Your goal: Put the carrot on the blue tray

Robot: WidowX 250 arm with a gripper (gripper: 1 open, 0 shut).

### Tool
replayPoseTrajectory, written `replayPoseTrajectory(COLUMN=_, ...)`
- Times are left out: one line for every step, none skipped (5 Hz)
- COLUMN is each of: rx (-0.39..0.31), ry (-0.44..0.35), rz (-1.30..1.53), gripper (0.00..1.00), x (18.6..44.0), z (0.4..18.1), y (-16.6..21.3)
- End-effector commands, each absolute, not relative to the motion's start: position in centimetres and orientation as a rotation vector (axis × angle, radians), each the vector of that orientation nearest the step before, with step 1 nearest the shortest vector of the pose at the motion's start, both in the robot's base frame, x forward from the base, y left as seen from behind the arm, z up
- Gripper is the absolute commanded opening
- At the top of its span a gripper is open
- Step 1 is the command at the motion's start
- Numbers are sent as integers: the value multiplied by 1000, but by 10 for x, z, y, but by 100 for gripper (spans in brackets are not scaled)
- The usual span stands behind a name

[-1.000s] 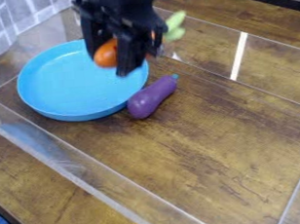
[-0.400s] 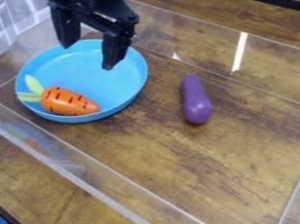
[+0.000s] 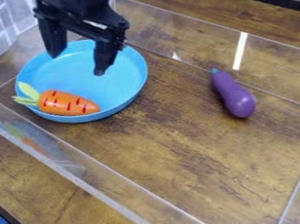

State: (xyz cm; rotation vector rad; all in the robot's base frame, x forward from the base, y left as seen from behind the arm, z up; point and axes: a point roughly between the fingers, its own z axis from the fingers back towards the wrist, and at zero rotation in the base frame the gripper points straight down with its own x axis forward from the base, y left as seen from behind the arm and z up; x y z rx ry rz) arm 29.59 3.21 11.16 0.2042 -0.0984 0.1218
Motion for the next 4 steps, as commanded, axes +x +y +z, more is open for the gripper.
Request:
replayPoseTrajectory(rx=187, ry=-147, rz=181, gripper=100, x=317, z=127, y=22)
replayPoseTrajectory(rx=164, ry=-145, rz=102, gripper=100, x=321, z=128, y=9)
replayPoseTrajectory(rx=141, ry=-145, rz=50, gripper=100, x=323, z=131, y=1)
replayPoseTrajectory(rx=134, ry=-145, rz=-18, gripper=100, x=322, z=120, y=7)
